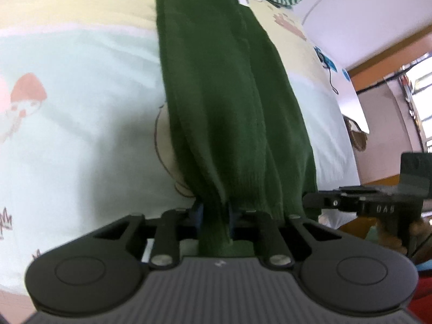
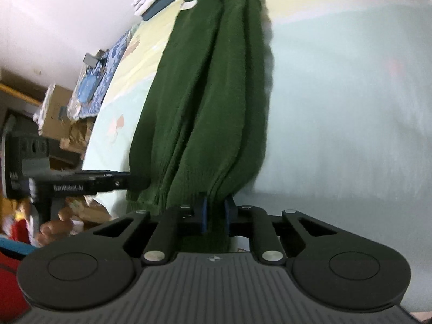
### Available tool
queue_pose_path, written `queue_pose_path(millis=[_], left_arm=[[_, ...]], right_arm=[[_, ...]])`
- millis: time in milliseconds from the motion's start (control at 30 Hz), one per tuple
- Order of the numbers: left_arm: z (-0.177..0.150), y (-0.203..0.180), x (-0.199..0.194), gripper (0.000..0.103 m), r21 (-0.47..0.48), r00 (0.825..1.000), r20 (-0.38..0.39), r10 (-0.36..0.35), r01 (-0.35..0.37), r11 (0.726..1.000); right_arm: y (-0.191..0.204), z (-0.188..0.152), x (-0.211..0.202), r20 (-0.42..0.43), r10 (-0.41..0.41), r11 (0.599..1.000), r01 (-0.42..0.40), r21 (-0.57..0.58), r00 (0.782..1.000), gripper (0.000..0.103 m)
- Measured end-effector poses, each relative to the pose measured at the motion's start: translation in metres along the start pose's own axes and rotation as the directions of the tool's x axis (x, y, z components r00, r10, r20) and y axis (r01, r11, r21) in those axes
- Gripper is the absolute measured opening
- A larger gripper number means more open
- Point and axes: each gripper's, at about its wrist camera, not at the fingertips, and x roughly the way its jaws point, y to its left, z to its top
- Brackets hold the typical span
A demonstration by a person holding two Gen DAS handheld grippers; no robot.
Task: Fold clothes
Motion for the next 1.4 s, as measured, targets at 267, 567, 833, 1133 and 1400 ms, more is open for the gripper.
queue_pose_path(millis=[267,567,833,1133,1400], left_arm=[[-0.006,-0.021,-0.003,0.005,0.104,0.994,0.035,0.1,-0.103,0.989],[-0.003,0.0,-0.001,0.016,0.029,0.999,-0.011,0.043,-0.042,0.999],[0.001,-0.003,0.005,0.057,0.072,0.997,-0.068,-0.037,0.042,0.997],[0.014,0.015,0.014,0.012,0.009,0.993,-0.072,-0.097,0.098,0.995],[0.014,0.009,0.015,0.018,0.051,0.994,-0.072,-0.081,0.085,0.995]], right_arm=[[0.012,0.0,0.002,0.008,-0.043,0.994,0.043,-0.104,0.999,0.012],[0.004,0.001,0.003,0.001,-0.04,0.999,0.04,-0.012,0.999,0.024],[-0.004,0.0,0.004,-0.03,0.02,0.996,-0.017,0.092,0.999,0.033],[-0.013,0.0,0.007,-0.016,0.062,0.98,-0.058,0.189,0.998,0.017],[0.003,0.004,0.007,-0.025,0.004,0.997,-0.002,0.072,1.0,0.021]])
